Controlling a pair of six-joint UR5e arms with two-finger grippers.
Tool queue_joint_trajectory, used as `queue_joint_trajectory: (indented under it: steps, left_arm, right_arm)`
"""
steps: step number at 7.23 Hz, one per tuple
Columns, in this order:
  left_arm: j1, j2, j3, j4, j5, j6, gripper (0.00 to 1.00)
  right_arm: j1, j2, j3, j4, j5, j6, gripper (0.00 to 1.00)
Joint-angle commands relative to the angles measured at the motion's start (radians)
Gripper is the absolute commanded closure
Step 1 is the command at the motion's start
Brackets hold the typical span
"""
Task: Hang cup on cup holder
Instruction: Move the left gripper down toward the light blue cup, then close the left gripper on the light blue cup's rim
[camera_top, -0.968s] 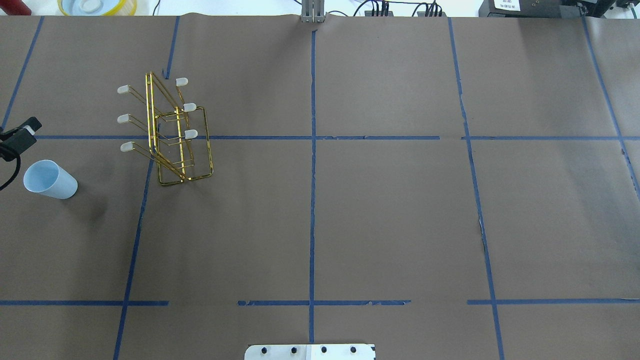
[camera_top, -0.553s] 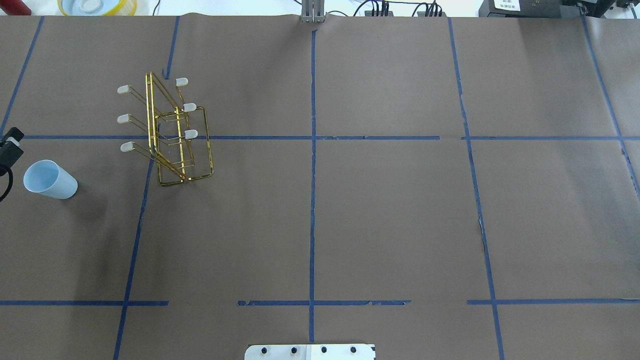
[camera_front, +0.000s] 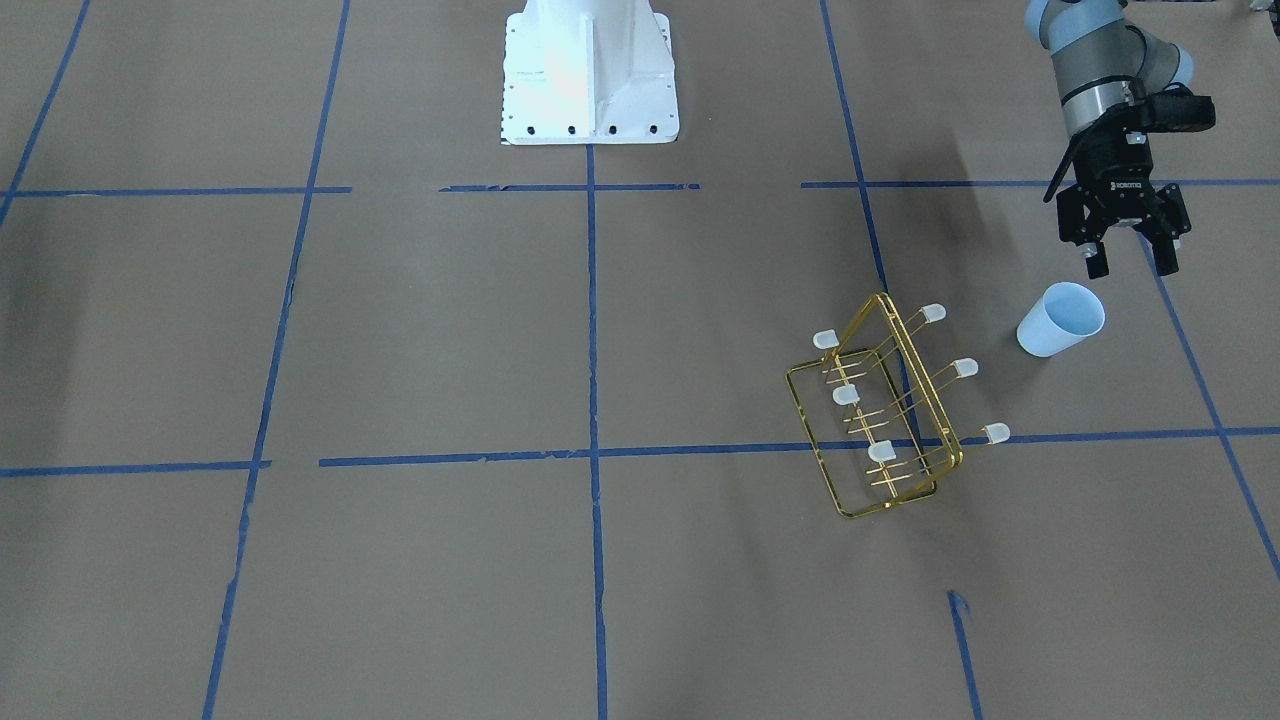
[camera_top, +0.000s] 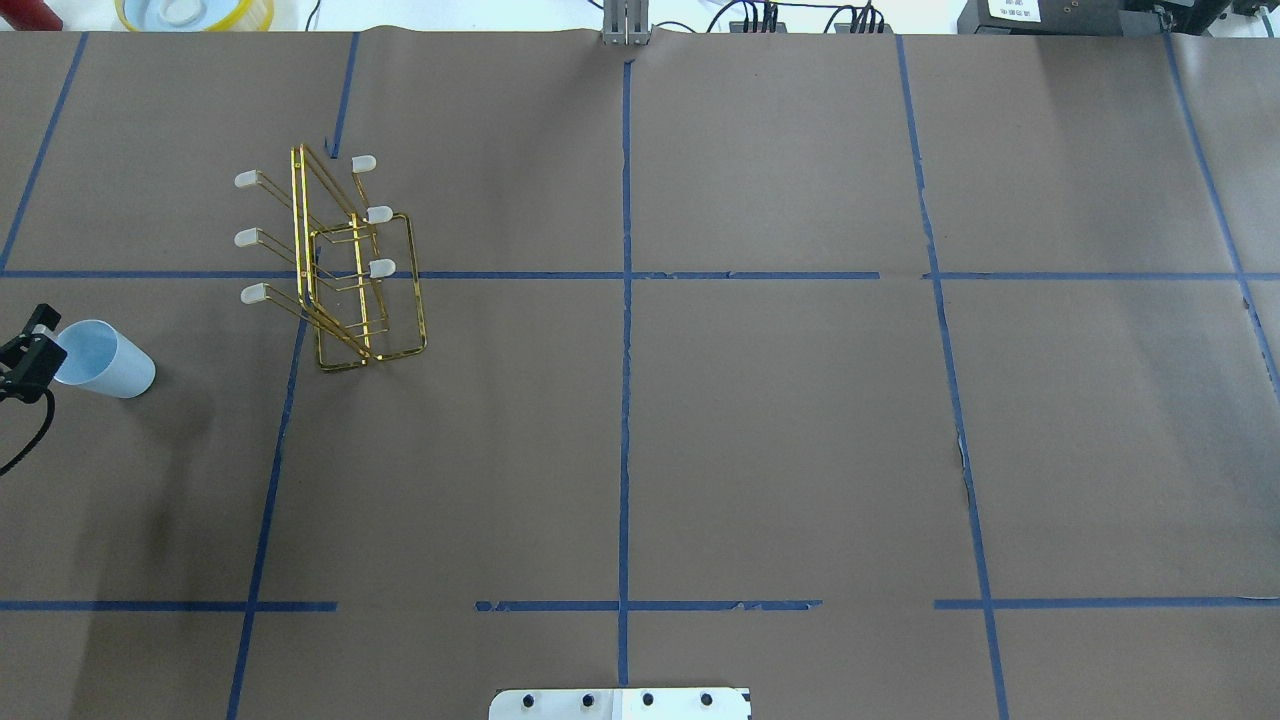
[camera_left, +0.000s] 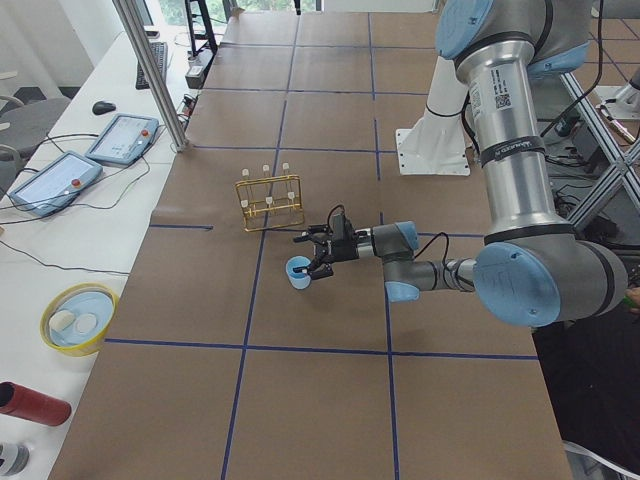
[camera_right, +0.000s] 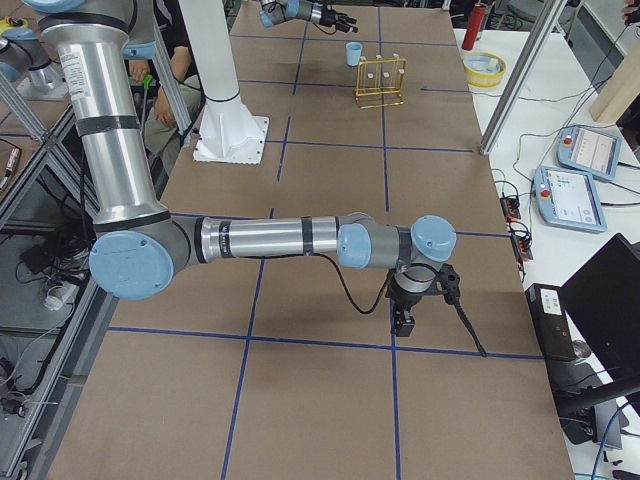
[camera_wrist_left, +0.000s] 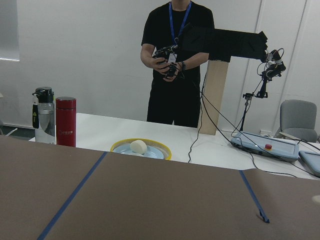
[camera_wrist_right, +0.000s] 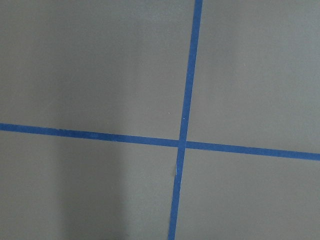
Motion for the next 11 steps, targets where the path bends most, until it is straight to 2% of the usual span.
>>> queue_joint_trajectory:
  steps: [1, 3, 11]
  left_arm:
    - [0.070, -0.015, 0.053, 0.000, 0.074, -0.035, 0.00]
    - [0.092, -0.060, 0.130, 0.003, 0.124, -0.036, 0.00]
    - [0.156, -0.110, 0.193, 0.006, 0.154, 0.006, 0.00]
  right_arm:
    - [-0.001, 0.000, 0.000, 0.000, 0.000, 0.000, 0.00]
    - [0.000, 0.001, 0.000, 0.000, 0.000, 0.000, 0.00]
    - [0.000, 0.000, 0.000, 0.000, 0.000, 0.000, 0.00]
